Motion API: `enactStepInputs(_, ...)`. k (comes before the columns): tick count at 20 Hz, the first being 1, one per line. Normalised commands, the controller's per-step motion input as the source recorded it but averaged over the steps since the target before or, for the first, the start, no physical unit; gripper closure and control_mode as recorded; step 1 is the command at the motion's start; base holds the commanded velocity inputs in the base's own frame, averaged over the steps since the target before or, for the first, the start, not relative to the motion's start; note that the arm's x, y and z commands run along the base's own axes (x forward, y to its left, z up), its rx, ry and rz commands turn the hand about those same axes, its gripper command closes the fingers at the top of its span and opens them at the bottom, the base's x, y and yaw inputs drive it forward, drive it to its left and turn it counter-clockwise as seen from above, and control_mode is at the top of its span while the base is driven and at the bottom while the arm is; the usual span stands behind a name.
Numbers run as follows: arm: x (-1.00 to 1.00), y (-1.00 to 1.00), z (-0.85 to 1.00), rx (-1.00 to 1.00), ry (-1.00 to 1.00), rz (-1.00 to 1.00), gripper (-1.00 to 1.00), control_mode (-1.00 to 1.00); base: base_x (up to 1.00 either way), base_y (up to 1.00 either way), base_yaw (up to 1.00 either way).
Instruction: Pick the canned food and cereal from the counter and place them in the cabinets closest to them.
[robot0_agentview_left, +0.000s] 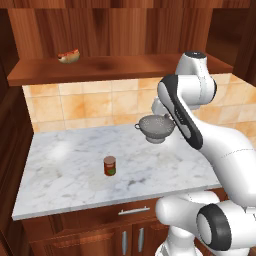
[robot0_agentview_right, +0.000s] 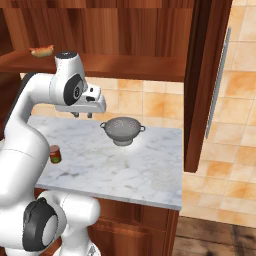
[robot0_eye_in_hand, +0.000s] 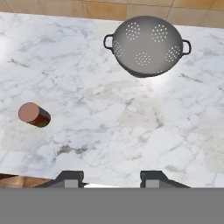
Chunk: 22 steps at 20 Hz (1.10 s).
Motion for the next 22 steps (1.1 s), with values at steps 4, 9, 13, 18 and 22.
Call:
enactStepInputs(4,0.0,0.0,0.0,0.0,0.0,0.0,-1.0,-1.0,0.0,0.0,0.0)
enactStepInputs(9,0.0,0.0,0.0,0.0,0.0,0.0,-1.0,-1.0,0.0,0.0,0.0)
enactStepInputs(13,0.0,0.18,0.0,0.0,0.0,0.0,-1.0,-1.0,0.0,0.0,0.0)
enactStepInputs(18,-0.03,0.57,0.0,-0.01,0.0,0.0,-1.0,-1.0,0.0,0.0,0.0)
enactStepInputs(22,-0.05,0.62,0.0,-0.01,0.0,-0.01,-1.0,-1.0,0.0,0.0,0.0)
